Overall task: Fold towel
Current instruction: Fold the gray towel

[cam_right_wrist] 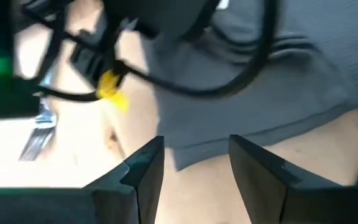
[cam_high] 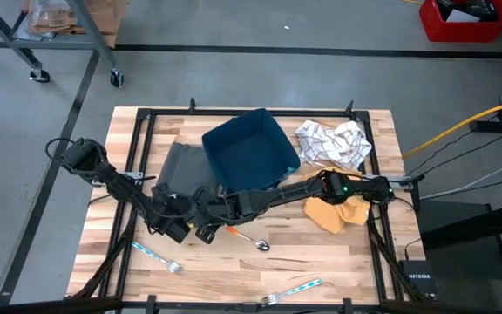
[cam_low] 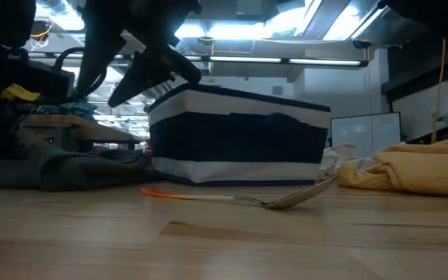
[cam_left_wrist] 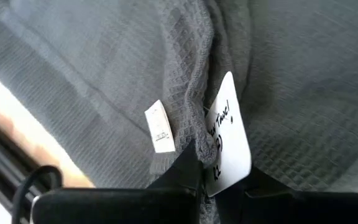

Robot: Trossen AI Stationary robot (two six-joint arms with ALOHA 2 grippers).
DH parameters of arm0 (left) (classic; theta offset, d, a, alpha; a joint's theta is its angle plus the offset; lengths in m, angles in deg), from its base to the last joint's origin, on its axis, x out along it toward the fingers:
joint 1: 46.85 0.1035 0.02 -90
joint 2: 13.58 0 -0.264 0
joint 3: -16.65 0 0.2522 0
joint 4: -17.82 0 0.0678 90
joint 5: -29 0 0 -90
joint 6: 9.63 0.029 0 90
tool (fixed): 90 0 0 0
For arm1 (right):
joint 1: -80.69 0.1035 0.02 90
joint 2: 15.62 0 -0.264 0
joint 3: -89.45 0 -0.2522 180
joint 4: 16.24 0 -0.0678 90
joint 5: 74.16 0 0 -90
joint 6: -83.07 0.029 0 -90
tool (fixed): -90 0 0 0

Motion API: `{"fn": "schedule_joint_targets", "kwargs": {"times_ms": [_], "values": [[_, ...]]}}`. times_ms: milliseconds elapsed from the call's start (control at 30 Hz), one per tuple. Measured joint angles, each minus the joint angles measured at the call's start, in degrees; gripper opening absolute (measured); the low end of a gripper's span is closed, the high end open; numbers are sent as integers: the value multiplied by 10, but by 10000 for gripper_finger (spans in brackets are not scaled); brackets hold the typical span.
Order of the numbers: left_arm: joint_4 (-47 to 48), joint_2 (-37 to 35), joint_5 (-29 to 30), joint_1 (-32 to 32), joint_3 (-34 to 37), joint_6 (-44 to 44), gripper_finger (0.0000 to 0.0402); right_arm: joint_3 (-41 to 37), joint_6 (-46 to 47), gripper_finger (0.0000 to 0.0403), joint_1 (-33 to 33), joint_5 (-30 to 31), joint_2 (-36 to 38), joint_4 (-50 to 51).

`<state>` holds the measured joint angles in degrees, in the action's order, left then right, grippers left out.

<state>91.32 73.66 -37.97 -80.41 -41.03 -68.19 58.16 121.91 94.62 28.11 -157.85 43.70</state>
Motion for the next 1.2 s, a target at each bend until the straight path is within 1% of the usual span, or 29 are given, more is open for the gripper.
{"fn": "schedule_joint_targets", "kwargs": {"times_ms": [67,167,367,433,500,600,733,800,933,1033,1100,1200], "values": [[1,0,1,0,0,-10,17,-1,4,182,6,-17,0,-2],[-7,0,-1,0,0,-14,17,-1,6,182,20,-23,0,-1],[-9,0,-35,-16,-20,-3,17,0,0,182,43,-23,-1,4],[-11,0,-35,-22,-25,6,17,0,-26,182,49,-13,-2,3],[-11,0,-36,-24,-26,7,17,0,-53,182,50,11,-3,3],[-13,0,-36,-24,-26,5,17,0,-63,182,49,39,-3,4],[-22,0,-36,-24,-26,6,17,0,-65,182,48,46,3,0],[-22,0,-36,-24,-26,7,17,0,-81,182,49,47,8,-10],[-22,0,-36,-24,-26,16,17,0,-107,182,55,51,16,-60],[-21,0,-36,-24,-26,16,17,0,-106,182,58,36,20,-98],[-21,0,-36,-24,-26,16,17,1,-89,182,61,3,21,-112],[-21,0,-36,-24,-26,16,17,1,-44,182,68,-62,16,-114]]}}
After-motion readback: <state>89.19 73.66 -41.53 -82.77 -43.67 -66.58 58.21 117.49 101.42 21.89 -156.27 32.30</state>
